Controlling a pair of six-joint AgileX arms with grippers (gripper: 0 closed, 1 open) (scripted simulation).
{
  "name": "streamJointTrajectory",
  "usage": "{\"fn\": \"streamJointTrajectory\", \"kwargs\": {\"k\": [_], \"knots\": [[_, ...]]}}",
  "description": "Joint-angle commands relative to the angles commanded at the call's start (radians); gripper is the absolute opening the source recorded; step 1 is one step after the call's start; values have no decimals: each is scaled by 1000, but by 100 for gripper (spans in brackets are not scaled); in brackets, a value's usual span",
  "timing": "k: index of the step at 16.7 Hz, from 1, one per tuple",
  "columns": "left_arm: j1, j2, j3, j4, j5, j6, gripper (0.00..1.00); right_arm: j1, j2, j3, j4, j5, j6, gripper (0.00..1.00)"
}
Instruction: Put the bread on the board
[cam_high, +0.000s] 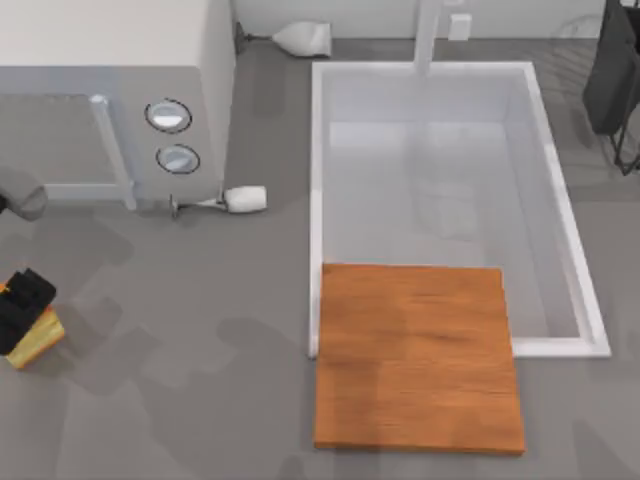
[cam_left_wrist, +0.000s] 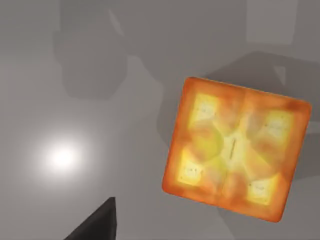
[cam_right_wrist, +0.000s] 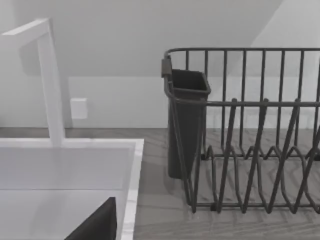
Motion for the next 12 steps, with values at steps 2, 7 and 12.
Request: {"fn": "streamJointTrajectory", "kwargs": {"k": [2,7,12], "knots": [[2,144,100,-82,0,69,100,0,0,0,0,0,0,100],[6,379,267,-213,-2,182,100,0,0,0,0,0,0,100],[7,406,287,-229,-2,195,100,0,0,0,0,0,0,100]]}}
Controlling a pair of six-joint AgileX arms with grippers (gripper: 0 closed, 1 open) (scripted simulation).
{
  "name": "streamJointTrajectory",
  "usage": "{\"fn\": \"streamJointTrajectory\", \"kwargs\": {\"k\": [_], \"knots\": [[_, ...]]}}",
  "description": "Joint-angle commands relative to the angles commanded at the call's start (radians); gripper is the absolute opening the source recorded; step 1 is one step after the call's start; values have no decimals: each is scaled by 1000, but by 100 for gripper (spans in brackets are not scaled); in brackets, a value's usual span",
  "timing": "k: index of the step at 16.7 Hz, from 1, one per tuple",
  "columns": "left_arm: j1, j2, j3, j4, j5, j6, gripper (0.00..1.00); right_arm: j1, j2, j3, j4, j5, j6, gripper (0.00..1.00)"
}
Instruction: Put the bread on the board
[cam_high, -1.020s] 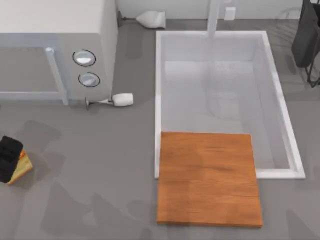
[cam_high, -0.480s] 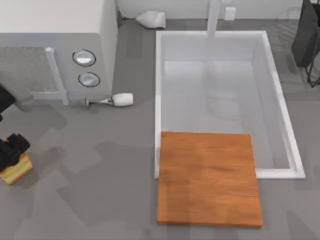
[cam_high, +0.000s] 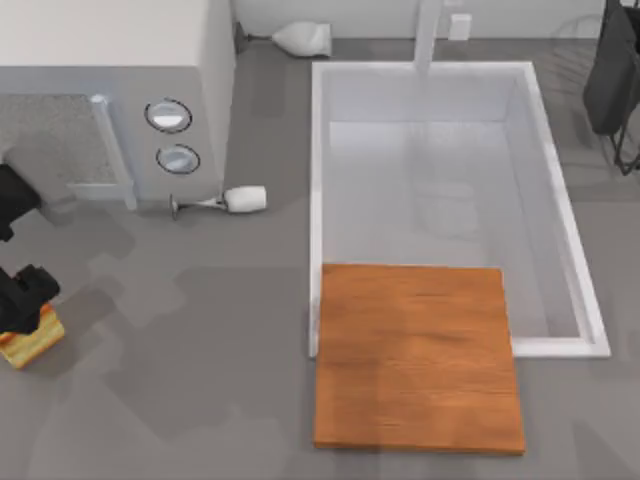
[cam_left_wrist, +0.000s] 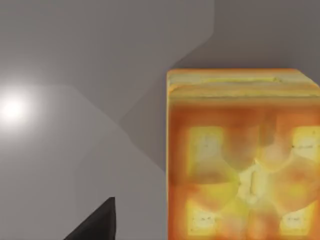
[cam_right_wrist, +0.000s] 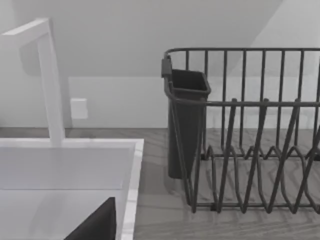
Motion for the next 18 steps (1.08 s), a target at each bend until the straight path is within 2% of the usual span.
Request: {"fn": "streamJointTrajectory", "kwargs": {"k": [4,10,15,18], "knots": [[-2,16,-31,42,0,-2,100,0,0,0,0,0,0,100],[1,114,-145,262,0,3,100,0,0,0,0,0,0,100],[2,124,-153,277,0,4,100,0,0,0,0,0,0,100],[2,124,-153,277,0,4,77,0,0,0,0,0,0,100]]}}
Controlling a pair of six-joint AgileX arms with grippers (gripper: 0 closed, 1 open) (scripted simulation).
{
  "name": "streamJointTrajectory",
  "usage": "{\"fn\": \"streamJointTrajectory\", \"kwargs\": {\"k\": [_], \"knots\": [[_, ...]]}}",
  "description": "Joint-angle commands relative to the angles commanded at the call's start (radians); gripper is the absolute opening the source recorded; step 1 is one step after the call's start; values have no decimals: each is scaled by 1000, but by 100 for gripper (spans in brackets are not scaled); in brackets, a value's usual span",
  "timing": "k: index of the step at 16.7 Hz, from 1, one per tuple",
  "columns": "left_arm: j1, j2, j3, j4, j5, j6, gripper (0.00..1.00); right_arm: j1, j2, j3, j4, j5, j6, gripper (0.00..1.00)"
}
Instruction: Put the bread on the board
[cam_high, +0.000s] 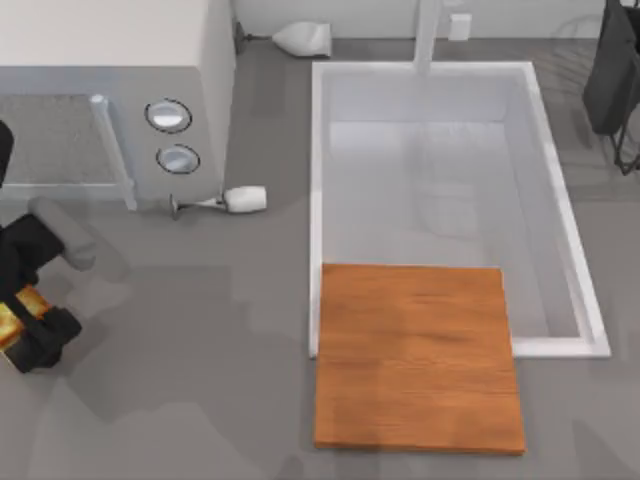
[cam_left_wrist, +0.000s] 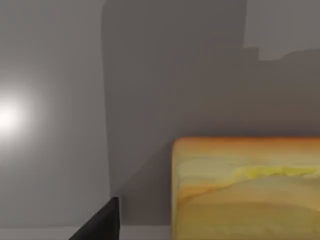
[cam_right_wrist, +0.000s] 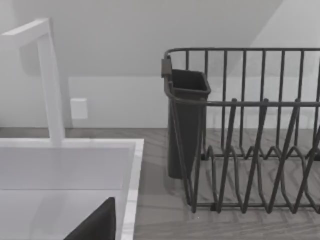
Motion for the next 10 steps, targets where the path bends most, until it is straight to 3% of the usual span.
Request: {"fn": "streamJointTrajectory", "kwargs": {"k": [10], "knots": [[0,0,0,0,0,0,2,0,0,0,0,0,0,100]]}}
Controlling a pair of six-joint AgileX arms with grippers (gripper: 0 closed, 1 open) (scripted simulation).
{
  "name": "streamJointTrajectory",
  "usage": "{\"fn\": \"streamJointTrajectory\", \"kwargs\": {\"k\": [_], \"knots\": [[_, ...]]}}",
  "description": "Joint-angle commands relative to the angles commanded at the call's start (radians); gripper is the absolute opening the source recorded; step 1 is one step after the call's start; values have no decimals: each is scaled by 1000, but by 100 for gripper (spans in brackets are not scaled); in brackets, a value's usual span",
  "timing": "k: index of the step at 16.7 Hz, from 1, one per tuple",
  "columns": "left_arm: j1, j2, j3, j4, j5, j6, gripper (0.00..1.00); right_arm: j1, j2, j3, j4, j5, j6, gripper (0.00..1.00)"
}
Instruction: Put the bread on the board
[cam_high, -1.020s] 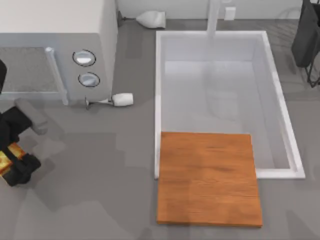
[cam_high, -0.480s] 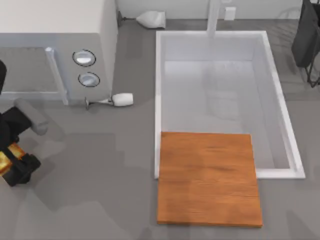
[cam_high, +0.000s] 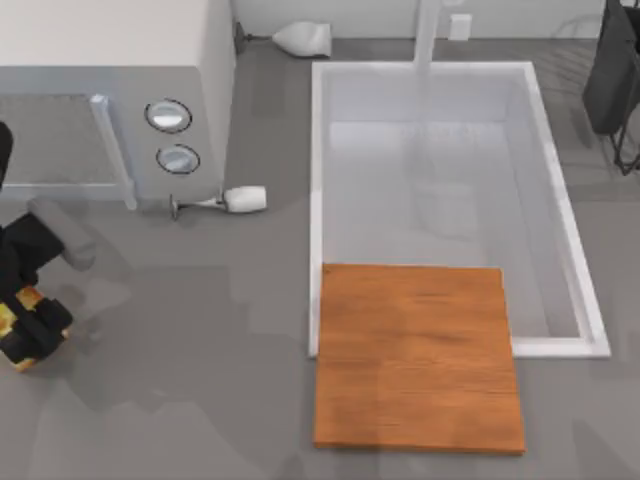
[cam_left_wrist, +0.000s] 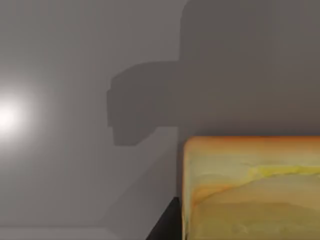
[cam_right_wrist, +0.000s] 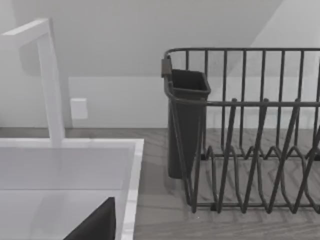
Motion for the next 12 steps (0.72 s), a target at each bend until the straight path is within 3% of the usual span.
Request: {"fn": "streamJointTrajectory", "kwargs": {"k": [12], "knots": [[-1,-29,24,-52,7,-6,0,0,0,0,0,0,0,100]]}}
